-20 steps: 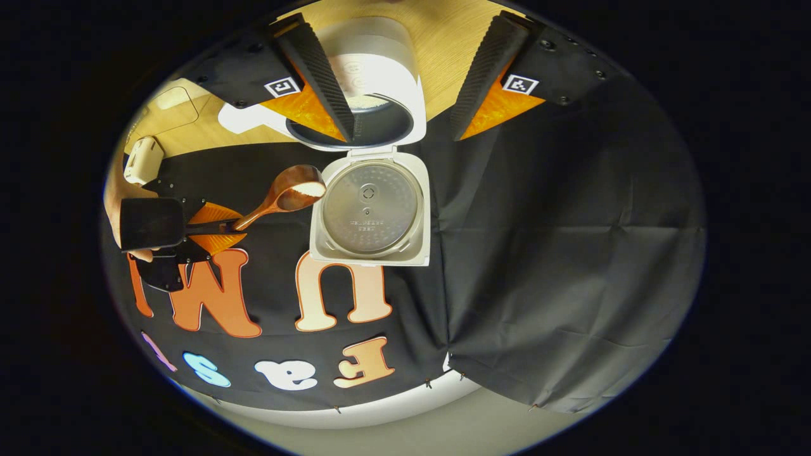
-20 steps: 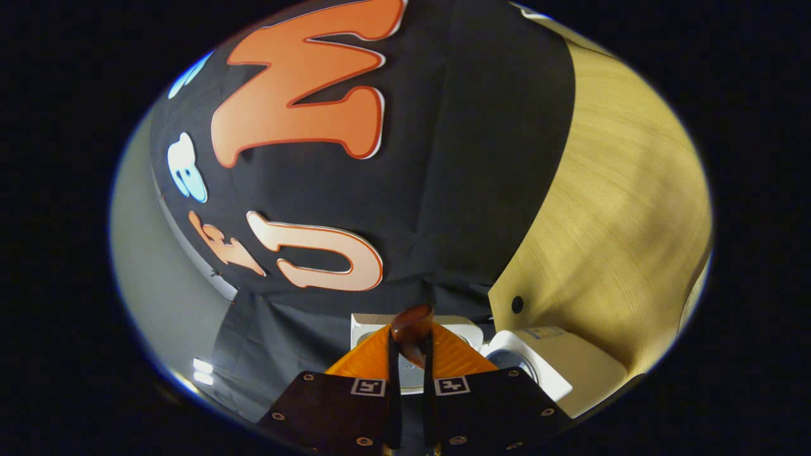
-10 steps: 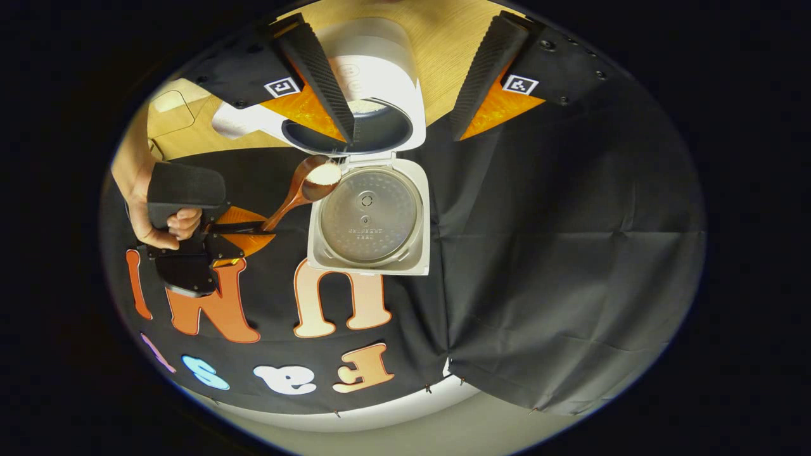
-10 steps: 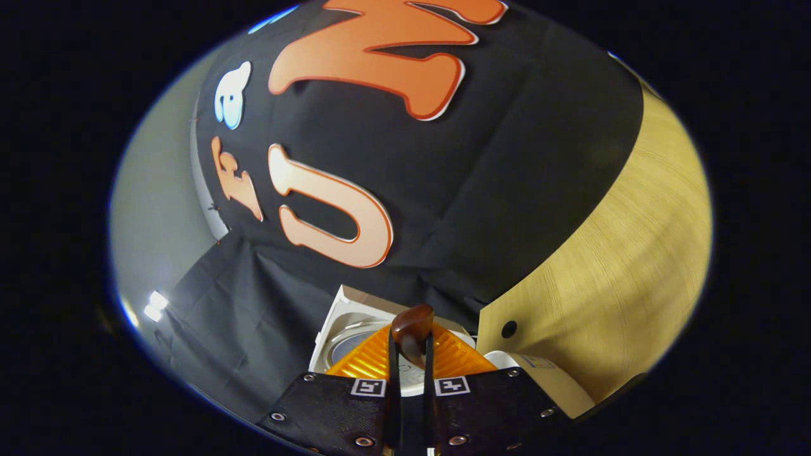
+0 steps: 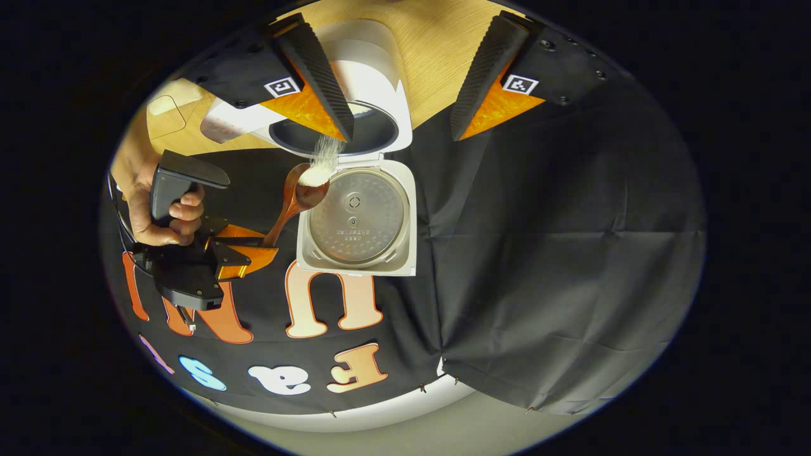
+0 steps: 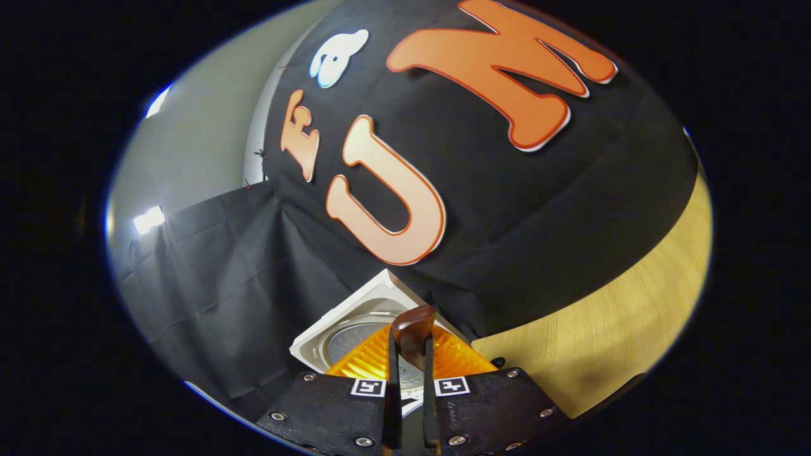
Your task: Close the left gripper, press the button to open the rice cooker; take a wooden spoon from the chopstick holder with the right hand, scoop a spoonful of rice and pour it into the rice cooker, then put the wooden spoon back into the chopstick holder.
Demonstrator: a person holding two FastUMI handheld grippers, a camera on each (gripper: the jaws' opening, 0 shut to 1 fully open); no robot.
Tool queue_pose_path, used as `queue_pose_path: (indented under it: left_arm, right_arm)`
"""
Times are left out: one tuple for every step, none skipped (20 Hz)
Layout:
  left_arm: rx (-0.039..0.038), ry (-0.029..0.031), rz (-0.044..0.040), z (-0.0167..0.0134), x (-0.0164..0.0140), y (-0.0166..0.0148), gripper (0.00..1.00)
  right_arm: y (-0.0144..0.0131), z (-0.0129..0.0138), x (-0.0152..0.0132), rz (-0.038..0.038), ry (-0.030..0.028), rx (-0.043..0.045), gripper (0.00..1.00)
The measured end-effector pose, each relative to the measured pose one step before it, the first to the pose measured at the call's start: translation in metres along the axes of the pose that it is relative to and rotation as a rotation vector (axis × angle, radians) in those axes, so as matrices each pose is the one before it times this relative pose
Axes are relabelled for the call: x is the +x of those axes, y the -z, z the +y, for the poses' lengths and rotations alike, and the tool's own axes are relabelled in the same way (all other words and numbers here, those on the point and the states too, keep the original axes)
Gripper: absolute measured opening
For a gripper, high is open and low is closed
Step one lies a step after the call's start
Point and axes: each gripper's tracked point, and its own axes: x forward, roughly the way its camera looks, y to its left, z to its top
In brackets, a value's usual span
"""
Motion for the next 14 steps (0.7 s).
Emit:
queue_pose_path:
  left_arm:
    - [-0.00055, 0.00061, 0.00162, 0.00052, 0.00056, 0.00085, 0.96]
    - [-0.00088, 0.00129, 0.00276, 0.00007, 0.00143, 0.00004, 0.96]
    - [-0.00086, 0.00329, 0.00134, -0.00099, 0.00028, 0.00053, 0.96]
    - [-0.00072, 0.00276, 0.00027, -0.00124, 0.00035, -0.00020, 1.00]
    - [0.00079, 0.00221, -0.00102, -0.00104, 0.00025, -0.00111, 1.00]
    - [0.00039, 0.00277, 0.00026, -0.00038, -0.00161, 0.00035, 1.00]
    - [0.00143, 0.00211, 0.00028, -0.00094, 0.00046, -0.00017, 1.00]
    - [0.00253, 0.00086, -0.00227, -0.00074, -0.00048, -0.00064, 1.00]
    - [0.00222, -0.00069, -0.00041, -0.00018, 0.00015, 0.00000, 1.00]
    - [0.00097, 0.00042, -0.00008, -0.00030, -0.00169, -0.00058, 0.96]
    - [0.00065, -0.00079, -0.00149, 0.00036, -0.00073, -0.00078, 1.00]
    - [0.00258, -0.00082, -0.00165, -0.00034, -0.00040, -0.00078, 1.00]
    - [0.00199, -0.00123, -0.00350, -0.00025, -0.00025, -0.00122, 1.00]
    - [0.00142, 0.00023, -0.00136, 0.00020, -0.00060, -0.00142, 0.96]
  right_arm:
    - [-0.00355, 0.00665, -0.00219, -0.01268, -0.02896, -0.04183, 0.13]
    - [-0.00113, 0.00953, -0.00027, -0.00608, -0.02645, -0.05634, 0.13]
    - [-0.00151, 0.00789, -0.00162, -0.00634, -0.02539, -0.04123, 0.13]
    - [-0.00100, 0.00629, -0.00235, -0.00731, -0.02197, -0.05315, 0.13]
    - [-0.00234, 0.00924, -0.00252, -0.01104, -0.03511, -0.04131, 0.13]
    - [-0.00001, 0.00851, -0.00299, -0.00694, -0.03550, -0.05236, 0.13]
    - [0.00029, 0.00979, -0.00313, -0.00389, -0.03918, -0.03777, 0.13]
    - [0.00068, 0.00691, -0.00186, -0.00291, -0.02407, -0.03960, 0.13]
    - [0.00065, 0.00796, -0.00108, -0.00268, -0.02907, -0.03028, 0.13]
    - [0.00001, 0.00767, -0.00128, -0.00652, -0.02951, -0.05329, 0.13]
    - [0.00033, 0.00790, -0.00235, -0.00192, -0.02500, -0.03975, 0.13]
    - [-0.00058, 0.00732, -0.00115, -0.00576, -0.02124, -0.04120, 0.13]
    - [-0.00107, 0.00711, -0.00229, -0.00327, -0.02168, -0.03595, 0.13]
    - [0.00050, 0.00488, -0.00144, -0.00290, -0.01731, -0.02981, 0.13]
